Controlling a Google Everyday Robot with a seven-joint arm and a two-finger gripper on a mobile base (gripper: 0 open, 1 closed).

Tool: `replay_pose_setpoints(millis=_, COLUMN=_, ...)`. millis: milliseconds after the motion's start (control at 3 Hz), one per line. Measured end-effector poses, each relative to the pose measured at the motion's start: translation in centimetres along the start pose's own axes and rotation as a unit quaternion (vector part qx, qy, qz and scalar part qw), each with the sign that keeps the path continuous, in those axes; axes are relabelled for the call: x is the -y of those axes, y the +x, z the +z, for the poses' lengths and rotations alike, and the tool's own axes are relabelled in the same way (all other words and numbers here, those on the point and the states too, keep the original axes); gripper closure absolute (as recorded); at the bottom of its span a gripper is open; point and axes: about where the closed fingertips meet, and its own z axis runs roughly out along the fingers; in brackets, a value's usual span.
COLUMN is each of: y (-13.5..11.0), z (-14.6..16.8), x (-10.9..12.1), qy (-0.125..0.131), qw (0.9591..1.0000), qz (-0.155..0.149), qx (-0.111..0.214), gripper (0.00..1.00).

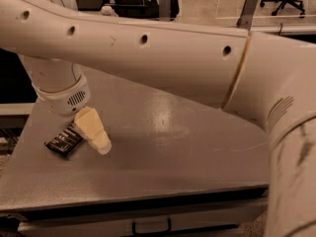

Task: Move rxbar chocolate near 7up can

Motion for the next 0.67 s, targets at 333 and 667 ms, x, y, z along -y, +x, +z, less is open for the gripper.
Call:
replay_pose_setpoints(millis=333, y=-0.36, z=0.73, x=0.48, qy=-0.009, qw=0.9999, qz=-0.005, qx=0.006, gripper=0.00)
replay_pose_setpoints(millis=667, y=-0.68, z=1.22, x=0.80, qy=-0.016, qw=0.9998, qz=-0.009, qx=0.010, gripper=0.10)
